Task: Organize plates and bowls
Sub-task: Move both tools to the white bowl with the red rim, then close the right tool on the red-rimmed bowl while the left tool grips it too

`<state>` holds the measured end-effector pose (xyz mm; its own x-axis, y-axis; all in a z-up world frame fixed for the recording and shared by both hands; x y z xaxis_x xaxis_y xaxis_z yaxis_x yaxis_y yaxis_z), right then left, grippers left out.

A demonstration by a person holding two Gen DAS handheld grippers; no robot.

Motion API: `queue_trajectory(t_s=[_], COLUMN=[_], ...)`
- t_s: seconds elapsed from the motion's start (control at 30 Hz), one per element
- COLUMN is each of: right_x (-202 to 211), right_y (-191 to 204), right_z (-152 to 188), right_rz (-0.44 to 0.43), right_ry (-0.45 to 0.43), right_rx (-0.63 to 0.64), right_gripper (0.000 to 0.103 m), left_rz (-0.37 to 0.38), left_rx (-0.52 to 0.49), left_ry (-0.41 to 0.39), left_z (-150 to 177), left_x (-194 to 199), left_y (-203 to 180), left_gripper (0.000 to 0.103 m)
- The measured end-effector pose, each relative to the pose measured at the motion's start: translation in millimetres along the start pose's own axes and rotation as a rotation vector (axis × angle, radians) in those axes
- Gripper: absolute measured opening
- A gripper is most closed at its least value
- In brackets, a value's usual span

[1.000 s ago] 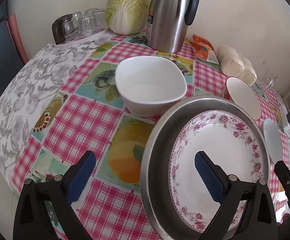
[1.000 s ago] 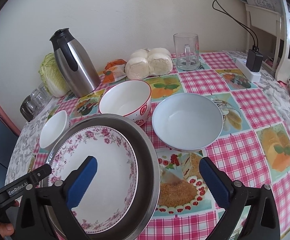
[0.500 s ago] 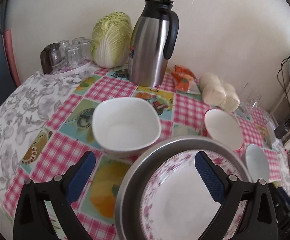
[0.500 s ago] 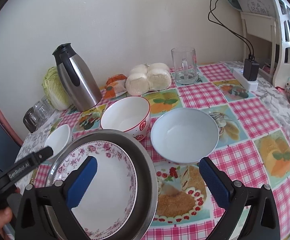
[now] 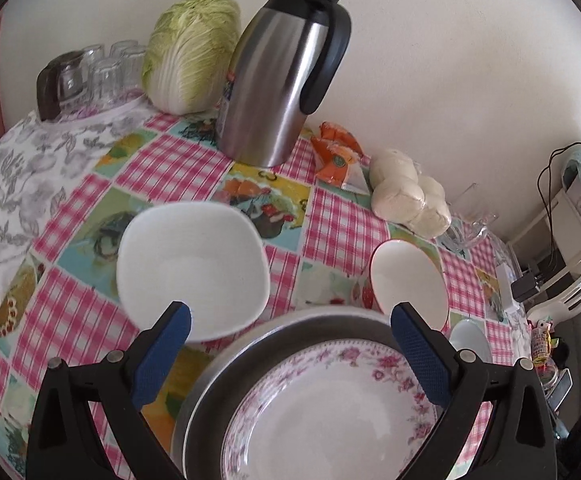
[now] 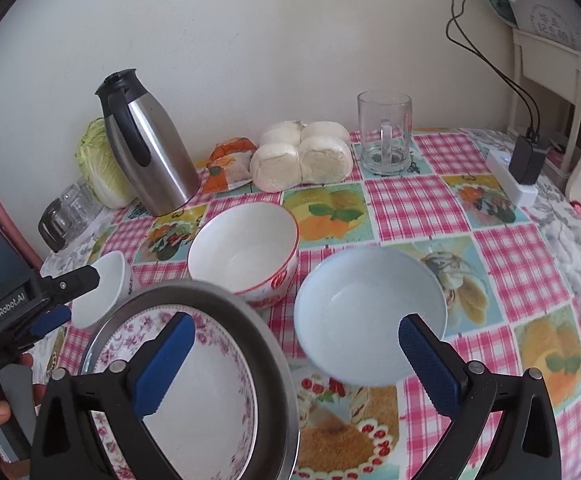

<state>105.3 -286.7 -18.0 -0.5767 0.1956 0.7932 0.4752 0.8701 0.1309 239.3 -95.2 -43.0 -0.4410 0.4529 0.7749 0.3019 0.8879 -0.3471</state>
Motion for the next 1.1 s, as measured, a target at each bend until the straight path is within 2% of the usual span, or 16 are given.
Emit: queue_trajectory(t_s=[0.23,0.37,0.57,0.63,0.73,0.77,0.83,1.0,1.07,1.1], right_x=[-8.3,-16.6,-44.0,-53.2,-70.2,-75.4,-85.1,-107.2,-112.4,-115.3], right_y=[-5.9,-11.9,-19.3,-18.7,-17.1,-14.9,-10.1,1.7,3.2,3.9], right_z=[-36.4,-57.0,-73.0,-73.7,-71.7,-70.7,-68.4,-59.0,-57.1,-55.3], right_rz=[-0.009,-0.045,-0.053,-0.064,-0.061,-0.068,-0.082,-0.079,-0.064,-0.059], right_ry=[-0.006,-0.002,0.060,0.082,0.123,0.132,0.155,0.220,0.234,0.245], right_rx=[-0.001,-0.048,-0.091,-0.096,-0.108,-0.109,-0.103,-0.069,-0.051,-0.047], right_gripper=[0.103,0.103,0.101,0.086,0.072,0.069,0.055,0.038,0.029,0.022], left_rz=[0.016,-0.008,0.027,0.026,0.048,0.046,0.044,0.071,0.062,0.054], left_rx=[-0.107,-0.169,-0.162,-0.157,-0.145,-0.147,-0.152,-0.138,-0.148,-0.155], left_ry=[0.013,0.026,0.133,0.168,0.224,0.241,0.274,0.324,0.348,0.366], left_z=[-33.9,-47.8,-47.3,-43.3,-33.4,-30.2,-25.3,-18.2,-13.7,-10.5], left_x=[-1.3,-9.0,-42.1,-55.8,-74.8,-80.5,-91.7,-109.2,-114.1,-117.5], left_y=[-25.9,-41.9,-53.5,-54.6,-58.2,-59.7,-62.4,-68.4,-71.4,-72.4], left_gripper=[0.100,0.100,0.100,0.100,0.098,0.093,0.080,0.070,0.057,0.054])
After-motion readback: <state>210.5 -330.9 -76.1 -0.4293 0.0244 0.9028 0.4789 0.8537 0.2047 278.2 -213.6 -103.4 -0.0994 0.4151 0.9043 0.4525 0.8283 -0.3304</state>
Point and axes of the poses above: each gripper's, at about its wrist camera, not at the fingertips, and x roughly against the way its jaws point, y to its left, z to its underside, the point moved 7 cm from there along -x, roughly the way its jaws point, and after that the axes turned 3 degrees about y, right-handed, at the moved point
